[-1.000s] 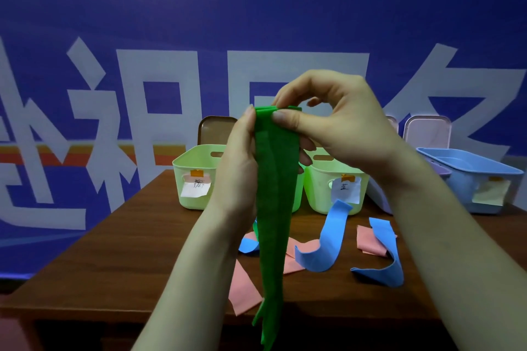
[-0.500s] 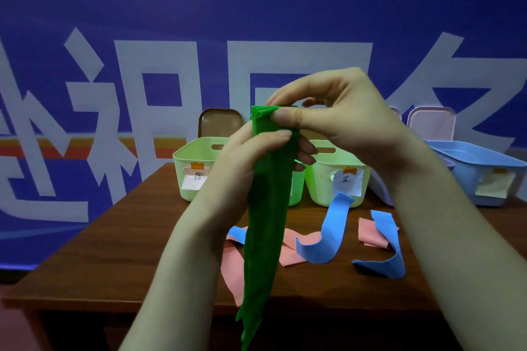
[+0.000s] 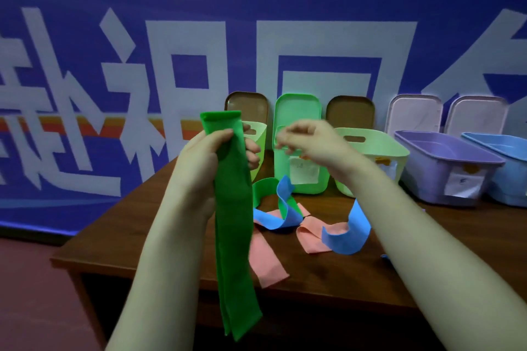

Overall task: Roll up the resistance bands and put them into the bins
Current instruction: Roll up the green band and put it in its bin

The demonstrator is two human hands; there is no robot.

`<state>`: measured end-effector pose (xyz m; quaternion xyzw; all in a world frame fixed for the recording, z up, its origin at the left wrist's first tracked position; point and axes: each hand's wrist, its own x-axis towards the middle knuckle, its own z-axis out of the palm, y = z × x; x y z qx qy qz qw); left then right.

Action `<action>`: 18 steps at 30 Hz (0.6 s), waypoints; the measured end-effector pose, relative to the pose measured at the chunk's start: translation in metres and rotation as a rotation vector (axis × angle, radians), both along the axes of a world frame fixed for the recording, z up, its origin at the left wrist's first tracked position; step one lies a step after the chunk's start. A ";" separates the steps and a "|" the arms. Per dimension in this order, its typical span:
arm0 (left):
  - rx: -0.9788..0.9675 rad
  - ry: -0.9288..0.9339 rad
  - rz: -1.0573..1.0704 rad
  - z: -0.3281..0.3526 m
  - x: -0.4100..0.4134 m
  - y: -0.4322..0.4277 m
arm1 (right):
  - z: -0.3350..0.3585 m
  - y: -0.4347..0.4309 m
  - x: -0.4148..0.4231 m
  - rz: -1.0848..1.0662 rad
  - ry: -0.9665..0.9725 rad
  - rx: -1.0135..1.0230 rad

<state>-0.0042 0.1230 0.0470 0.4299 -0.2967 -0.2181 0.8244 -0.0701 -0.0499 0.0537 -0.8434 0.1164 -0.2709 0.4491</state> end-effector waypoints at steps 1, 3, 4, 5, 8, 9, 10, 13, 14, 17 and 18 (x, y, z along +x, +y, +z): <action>-0.004 0.047 0.009 -0.003 0.004 0.002 | -0.014 -0.007 0.009 -0.014 0.113 -0.058; -0.007 0.106 0.022 -0.008 0.009 0.007 | -0.044 -0.018 0.023 -0.003 0.369 -0.200; -0.007 0.121 0.023 -0.010 0.012 0.009 | -0.056 -0.021 0.029 0.004 0.476 -0.276; -0.005 0.130 0.025 -0.011 0.014 0.011 | -0.067 -0.022 0.033 0.000 0.556 -0.353; 0.014 0.137 0.037 -0.013 0.017 0.016 | -0.086 -0.021 0.042 -0.046 0.665 -0.562; 0.018 0.140 0.041 -0.014 0.018 0.017 | -0.089 -0.022 0.042 -0.057 0.688 -0.615; 0.019 0.141 0.039 -0.014 0.018 0.018 | -0.091 -0.023 0.042 -0.062 0.716 -0.657; 0.028 0.136 0.015 -0.017 0.020 0.016 | -0.092 -0.028 0.037 -0.082 0.797 -0.711; 0.033 0.136 0.005 -0.019 0.020 0.014 | -0.090 -0.029 0.032 -0.100 0.813 -0.712; 0.054 0.128 -0.022 -0.021 0.020 0.008 | -0.083 -0.040 0.020 -0.245 0.826 -0.720; 0.054 0.125 -0.035 -0.021 0.020 0.006 | -0.079 -0.043 0.016 -0.326 0.811 -0.740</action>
